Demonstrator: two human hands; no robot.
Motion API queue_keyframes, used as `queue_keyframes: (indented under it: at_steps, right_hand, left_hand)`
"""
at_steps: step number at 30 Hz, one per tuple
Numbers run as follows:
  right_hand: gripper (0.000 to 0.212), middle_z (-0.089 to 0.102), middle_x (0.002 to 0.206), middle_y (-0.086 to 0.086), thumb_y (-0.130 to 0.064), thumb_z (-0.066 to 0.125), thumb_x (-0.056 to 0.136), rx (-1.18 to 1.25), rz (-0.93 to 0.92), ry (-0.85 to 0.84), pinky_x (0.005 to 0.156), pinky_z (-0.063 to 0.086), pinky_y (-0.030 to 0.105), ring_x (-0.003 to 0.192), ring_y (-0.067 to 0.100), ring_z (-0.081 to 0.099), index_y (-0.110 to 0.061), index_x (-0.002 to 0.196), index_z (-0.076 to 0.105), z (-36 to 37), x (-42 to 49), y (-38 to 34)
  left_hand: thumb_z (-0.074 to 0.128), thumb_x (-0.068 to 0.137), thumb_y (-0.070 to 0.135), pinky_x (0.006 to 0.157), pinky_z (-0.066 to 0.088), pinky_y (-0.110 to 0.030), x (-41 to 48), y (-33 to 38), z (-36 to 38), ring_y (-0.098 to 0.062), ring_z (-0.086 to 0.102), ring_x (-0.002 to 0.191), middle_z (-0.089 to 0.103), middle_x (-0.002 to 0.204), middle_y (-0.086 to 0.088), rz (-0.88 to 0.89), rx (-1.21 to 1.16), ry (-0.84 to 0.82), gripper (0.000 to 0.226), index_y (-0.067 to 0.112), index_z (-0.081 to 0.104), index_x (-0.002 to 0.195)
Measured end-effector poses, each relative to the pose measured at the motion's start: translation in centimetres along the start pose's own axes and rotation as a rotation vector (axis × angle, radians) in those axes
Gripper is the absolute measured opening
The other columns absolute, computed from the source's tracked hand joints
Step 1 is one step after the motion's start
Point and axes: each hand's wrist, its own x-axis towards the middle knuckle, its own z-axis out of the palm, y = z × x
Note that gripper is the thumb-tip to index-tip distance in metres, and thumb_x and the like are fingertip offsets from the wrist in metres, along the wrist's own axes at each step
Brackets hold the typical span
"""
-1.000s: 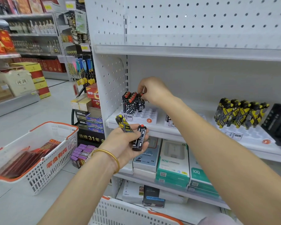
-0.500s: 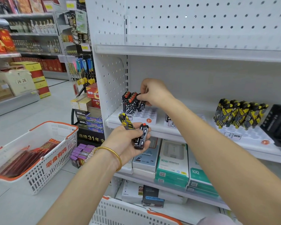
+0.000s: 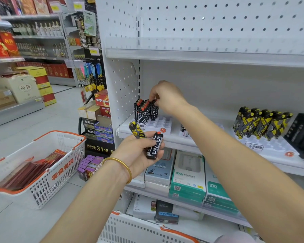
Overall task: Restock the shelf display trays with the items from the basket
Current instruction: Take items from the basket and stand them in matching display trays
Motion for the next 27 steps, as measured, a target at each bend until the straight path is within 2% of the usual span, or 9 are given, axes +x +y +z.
queue_keyframes:
  at_steps: [5, 8, 10, 12, 15, 17, 19, 23, 27]
  right_hand:
    - [0.033, 0.063, 0.117, 0.011, 0.004, 0.054, 0.087, -0.014, -0.004, -0.064, 0.088, 0.05, 0.031, 0.1, 0.03, 0.061, -0.015, 0.111, 0.067, 0.3, -0.1, -0.3]
    - [0.043, 0.063, 0.115, 0.012, 0.008, 0.045, 0.087, -0.01, -0.006, 0.011, 0.087, 0.049, 0.032, 0.101, 0.03, 0.06, -0.016, 0.119, 0.061, -0.4, -1.4, -0.4]
    - [0.036, 0.064, 0.103, 0.009, 0.004, 0.045, 0.087, 0.07, -0.01, 0.092, 0.08, 0.049, 0.03, 0.091, 0.025, 0.059, -0.014, 0.113, 0.063, -1.6, -3.1, -0.9]
    - [0.018, 0.062, 0.082, 0.003, -0.01, 0.051, 0.091, 0.153, -0.052, 0.059, 0.074, 0.049, 0.028, 0.079, 0.019, 0.057, -0.011, 0.101, 0.066, -2.8, -5.0, -1.6]
    - [0.035, 0.065, 0.077, 0.011, -0.036, 0.052, 0.094, 0.126, -0.079, -0.152, 0.065, 0.051, 0.031, 0.064, 0.02, 0.06, -0.004, 0.089, 0.065, -3.9, -7.3, -2.7]
    - [0.039, 0.064, 0.068, 0.011, -0.041, 0.055, 0.091, 0.141, -0.051, -0.273, 0.045, 0.045, 0.019, 0.049, 0.016, 0.058, -0.004, 0.086, 0.064, -4.1, -8.0, -3.0]
    - [0.033, 0.062, 0.059, 0.007, -0.04, 0.065, 0.085, 0.203, -0.029, -0.327, 0.039, 0.04, 0.012, 0.044, 0.014, 0.057, -0.007, 0.08, 0.064, -4.0, -8.3, -3.1]
    - [0.009, 0.068, 0.07, 0.014, -0.017, 0.066, 0.086, 0.427, -0.002, -0.306, 0.047, 0.05, 0.021, 0.054, 0.02, 0.064, -0.01, 0.08, 0.065, -4.1, -7.9, -2.5]
    - [0.006, 0.064, 0.071, 0.01, -0.016, 0.066, 0.086, 0.498, -0.014, -0.268, 0.049, 0.05, 0.021, 0.05, 0.013, 0.06, -0.009, 0.085, 0.067, -4.4, -7.8, -2.2]
  left_hand:
    - [0.04, 0.089, -0.017, 0.049, 0.054, -0.024, -0.1, 0.1, -0.1, -0.026, 0.059, 0.076, 0.059, 0.089, -0.021, 0.015, -0.005, -0.005, 0.027, -0.003, 0.056, 0.106]
    - [0.043, 0.088, -0.017, 0.05, 0.055, -0.025, -0.2, 0.0, -0.2, -0.027, 0.06, 0.077, 0.061, 0.09, -0.02, 0.05, -0.027, 0.025, 0.026, -0.001, 0.055, 0.105]
    - [0.044, 0.088, -0.018, 0.052, 0.056, -0.026, -0.2, 0.1, -0.1, -0.027, 0.061, 0.078, 0.061, 0.092, -0.019, 0.075, -0.045, 0.046, 0.025, 0.0, 0.053, 0.102]
    - [0.043, 0.088, -0.018, 0.053, 0.055, -0.026, -0.2, 0.2, 0.0, -0.025, 0.06, 0.079, 0.06, 0.096, -0.017, 0.098, -0.062, 0.056, 0.026, 0.002, 0.053, 0.102]
    - [0.043, 0.088, -0.018, 0.053, 0.056, -0.026, -0.1, 0.3, 0.2, -0.023, 0.058, 0.081, 0.056, 0.103, -0.015, 0.145, -0.085, 0.056, 0.027, 0.005, 0.053, 0.099]
    - [0.043, 0.088, -0.017, 0.053, 0.056, -0.026, -0.2, 0.3, 0.4, -0.022, 0.057, 0.081, 0.056, 0.095, -0.012, 0.182, -0.071, 0.045, 0.026, 0.006, 0.054, 0.094]
    - [0.045, 0.091, -0.011, 0.055, 0.055, -0.026, -0.2, 0.3, 0.5, -0.021, 0.057, 0.079, 0.058, 0.087, -0.011, 0.204, -0.054, 0.039, 0.02, 0.006, 0.056, 0.091]
    - [0.045, 0.098, 0.013, 0.055, 0.055, -0.024, -0.4, 0.5, 0.5, -0.022, 0.06, 0.076, 0.061, 0.093, -0.016, 0.146, -0.132, 0.043, 0.016, 0.003, 0.056, 0.103]
    - [0.045, 0.098, 0.015, 0.044, 0.049, -0.018, -0.6, 0.6, 0.5, -0.017, 0.058, 0.058, 0.061, 0.078, -0.012, 0.103, -0.092, 0.043, 0.017, 0.003, 0.057, 0.096]
